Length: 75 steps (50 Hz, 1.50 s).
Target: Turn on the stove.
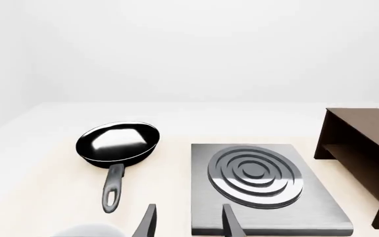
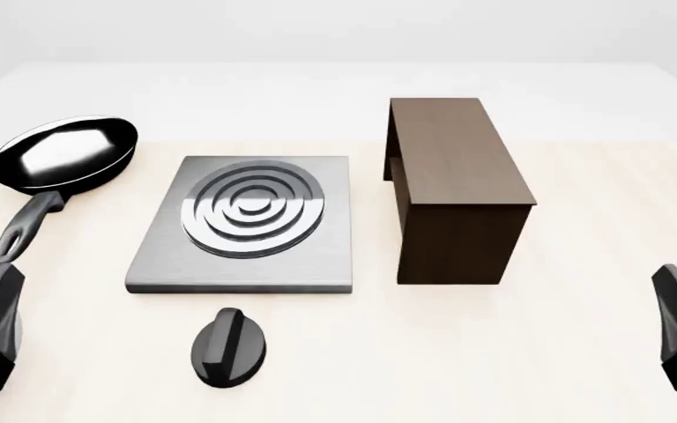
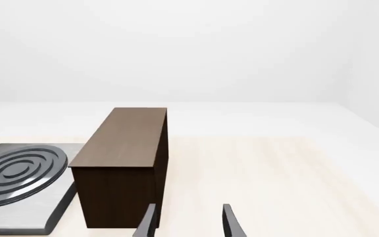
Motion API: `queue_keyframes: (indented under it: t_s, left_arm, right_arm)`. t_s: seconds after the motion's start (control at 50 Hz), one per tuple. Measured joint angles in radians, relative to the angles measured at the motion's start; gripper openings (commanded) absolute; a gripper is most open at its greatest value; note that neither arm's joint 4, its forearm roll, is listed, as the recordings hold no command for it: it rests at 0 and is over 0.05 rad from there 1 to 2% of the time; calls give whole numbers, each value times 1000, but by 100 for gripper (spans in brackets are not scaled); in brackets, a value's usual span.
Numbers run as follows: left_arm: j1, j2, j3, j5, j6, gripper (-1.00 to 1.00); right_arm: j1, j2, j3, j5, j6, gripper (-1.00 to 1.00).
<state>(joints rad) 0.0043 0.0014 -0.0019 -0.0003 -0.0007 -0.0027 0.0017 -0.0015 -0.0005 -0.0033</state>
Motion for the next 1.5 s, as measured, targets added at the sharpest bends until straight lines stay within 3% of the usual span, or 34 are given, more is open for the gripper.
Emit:
queue_keyframes:
  t_s: [0.3,0.32,0.68,0.92,1.2,1.5]
  left_arm:
    - [23,-1,-18,9,-4,100]
    - [59,0,-17,-79,15,100]
    - [16,4,-46,17,30,100]
    - [8,14,-200,177,10,100]
    - [-43,226,-382,309,-5,100]
    - [-60,514,-475,344,-33,100]
  right_arm:
    - [-4,3,-2,-1,-4,100]
    - [-4,3,-3,-1,-3,100]
    - [1,6,-3,-1,1,100]
    - [1,6,-3,-2,2,100]
    - [1,7,-3,-2,2,100]
    - [1,7,-3,-2,2,100]
